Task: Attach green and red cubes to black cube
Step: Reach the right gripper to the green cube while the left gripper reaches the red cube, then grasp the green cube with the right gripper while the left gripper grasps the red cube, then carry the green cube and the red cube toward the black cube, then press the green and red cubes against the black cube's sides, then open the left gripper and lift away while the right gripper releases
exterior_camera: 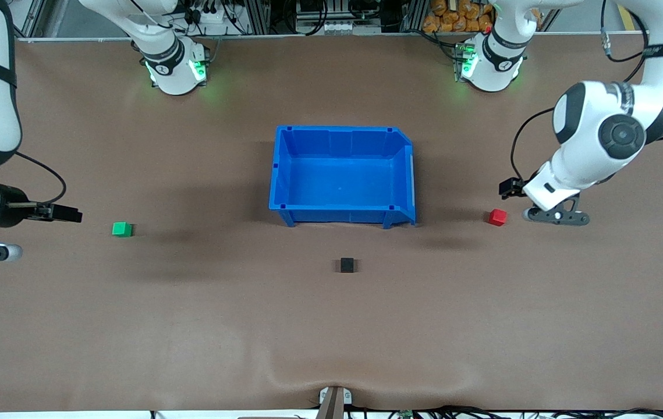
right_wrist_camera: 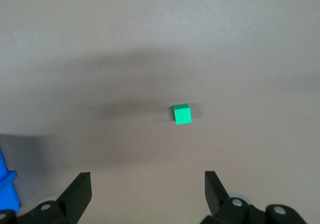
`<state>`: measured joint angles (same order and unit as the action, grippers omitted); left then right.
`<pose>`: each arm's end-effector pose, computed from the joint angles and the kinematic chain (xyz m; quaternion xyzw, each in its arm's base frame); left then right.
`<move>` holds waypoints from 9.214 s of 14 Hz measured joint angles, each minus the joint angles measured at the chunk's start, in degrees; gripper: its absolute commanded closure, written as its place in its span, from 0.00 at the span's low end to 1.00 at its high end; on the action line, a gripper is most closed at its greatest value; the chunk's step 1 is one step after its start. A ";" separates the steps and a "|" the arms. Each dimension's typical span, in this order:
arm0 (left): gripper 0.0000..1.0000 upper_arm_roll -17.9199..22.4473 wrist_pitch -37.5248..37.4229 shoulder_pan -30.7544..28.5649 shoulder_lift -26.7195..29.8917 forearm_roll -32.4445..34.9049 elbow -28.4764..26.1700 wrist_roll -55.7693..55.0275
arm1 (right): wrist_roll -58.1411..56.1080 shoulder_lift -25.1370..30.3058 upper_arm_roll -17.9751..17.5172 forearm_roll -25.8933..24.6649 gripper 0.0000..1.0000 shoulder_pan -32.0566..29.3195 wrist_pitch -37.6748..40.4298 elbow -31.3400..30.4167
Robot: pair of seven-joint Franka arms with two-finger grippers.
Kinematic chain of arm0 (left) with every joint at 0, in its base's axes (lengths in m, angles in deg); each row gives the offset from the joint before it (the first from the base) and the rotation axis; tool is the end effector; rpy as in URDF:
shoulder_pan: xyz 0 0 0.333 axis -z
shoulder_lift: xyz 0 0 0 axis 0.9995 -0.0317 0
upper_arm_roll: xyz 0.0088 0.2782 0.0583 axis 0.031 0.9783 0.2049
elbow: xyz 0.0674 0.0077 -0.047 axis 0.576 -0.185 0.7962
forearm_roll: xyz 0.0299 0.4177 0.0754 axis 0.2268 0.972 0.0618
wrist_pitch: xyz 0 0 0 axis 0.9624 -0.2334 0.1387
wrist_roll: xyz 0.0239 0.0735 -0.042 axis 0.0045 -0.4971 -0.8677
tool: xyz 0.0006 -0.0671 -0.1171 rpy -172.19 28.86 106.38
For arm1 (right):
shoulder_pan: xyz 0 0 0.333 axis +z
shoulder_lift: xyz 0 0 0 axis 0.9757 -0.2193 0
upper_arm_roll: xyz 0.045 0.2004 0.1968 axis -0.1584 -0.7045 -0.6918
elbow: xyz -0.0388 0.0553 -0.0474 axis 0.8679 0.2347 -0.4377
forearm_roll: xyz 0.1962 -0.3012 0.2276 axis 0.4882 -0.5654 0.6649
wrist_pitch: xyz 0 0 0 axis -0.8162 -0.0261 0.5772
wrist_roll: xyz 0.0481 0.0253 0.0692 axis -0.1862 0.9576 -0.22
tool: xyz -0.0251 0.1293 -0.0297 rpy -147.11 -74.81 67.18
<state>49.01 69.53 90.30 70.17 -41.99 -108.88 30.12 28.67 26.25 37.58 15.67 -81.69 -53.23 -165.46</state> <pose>0.5657 -0.0726 0.2527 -0.9960 0.0822 0.0308 0.0154 0.6577 -0.0507 0.4058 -0.9939 0.0480 0.0984 0.0107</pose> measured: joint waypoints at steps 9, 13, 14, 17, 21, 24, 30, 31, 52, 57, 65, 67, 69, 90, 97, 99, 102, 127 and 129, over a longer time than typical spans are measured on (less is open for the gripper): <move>0.00 0.01 8.78 -0.05 -10.98 2.44 0.04 4.43 | 0.00 -8.03 0.08 0.02 0.00 -2.47 -5.97 -2.79; 0.00 0.04 11.39 -0.06 -13.96 2.46 0.09 4.44 | 0.00 -10.68 0.08 0.04 0.00 -3.30 -9.43 -5.37; 0.00 0.09 11.90 -0.09 -14.57 2.46 0.12 4.44 | 0.00 -11.05 0.08 0.05 0.00 -3.30 -10.15 -6.38; 0.00 0.26 12.26 -0.68 -15.73 2.56 0.21 4.47 | 0.00 -12.85 0.08 0.05 0.00 -3.35 -11.45 -7.70; 0.00 0.29 12.32 -1.04 -16.86 3.50 0.59 4.53 | -0.32 -16.18 0.13 -0.03 0.00 -3.76 -14.57 -7.88; 0.41 0.22 12.32 -0.87 -17.36 3.52 0.97 4.53 | -2.99 -18.26 0.15 -0.04 0.10 -4.23 -15.58 -8.00; 1.00 0.02 12.21 -0.62 -17.88 3.52 0.99 2.91 | -4.87 -19.39 0.15 -0.04 0.36 -4.28 -16.81 -10.38; 1.00 -0.03 12.21 -0.60 -17.88 3.52 0.99 2.73 | -5.10 -19.40 0.16 -0.05 0.43 -4.28 -17.14 -10.90; 1.00 -5.25 -2.85 1.15 -16.27 3.37 18.91 -47.38 | 12.69 -19.61 -1.39 7.36 1.00 -3.25 -15.80 -4.48; 1.00 -5.44 -2.87 4.99 -18.82 -0.30 23.65 -66.88 | 27.18 -19.61 -1.69 9.15 1.00 1.77 -15.38 -2.49; 1.00 -5.51 -2.86 11.85 -28.72 -6.24 35.04 -100.55 | 47.27 -19.61 -1.80 14.17 1.00 9.45 -16.33 -0.36; 1.00 -5.55 -2.86 13.30 -30.52 -6.78 36.45 -105.44 | 50.99 -19.62 -1.81 16.34 1.00 10.89 -18.81 -0.08; 1.00 -5.56 -2.86 14.80 -32.43 -6.89 38.11 -109.49 | 55.22 -19.84 -1.82 17.49 1.00 12.59 -21.21 -0.09; 1.00 -5.32 2.77 21.41 -44.06 -6.93 46.36 -115.48 | 88.21 -29.65 -1.87 18.07 1.00 26.38 -39.02 8.60; 1.00 -3.13 7.22 23.03 -44.18 -6.93 46.61 -115.48 | 93.52 -30.37 -1.88 18.08 1.00 28.93 -43.30 8.89; 1.00 -2.99 7.86 23.47 -44.77 -6.93 47.44 -115.49 | 95.48 -30.87 -1.88 18.08 1.00 30.09 -43.91 9.24; 1.00 -2.95 8.04 24.04 -46.21 -6.93 49.18 -115.49 | 98.47 -32.25 -1.88 18.08 1.00 31.82 -44.66 10.85; 0.00 -1.88 -4.07 19.37 -38.13 -6.87 53.21 -106.61 | 105.65 -38.55 -1.35 18.07 0.00 38.36 -50.96 13.93; 0.00 -1.81 -6.47 16.59 -36.08 -6.87 53.17 -99.75 | 105.47 -38.56 -0.75 18.04 0.00 38.14 -51.33 14.26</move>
<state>47.20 63.06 106.89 34.09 -48.86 -55.70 -69.63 134.13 -12.31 36.83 33.71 -43.54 -104.57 -151.20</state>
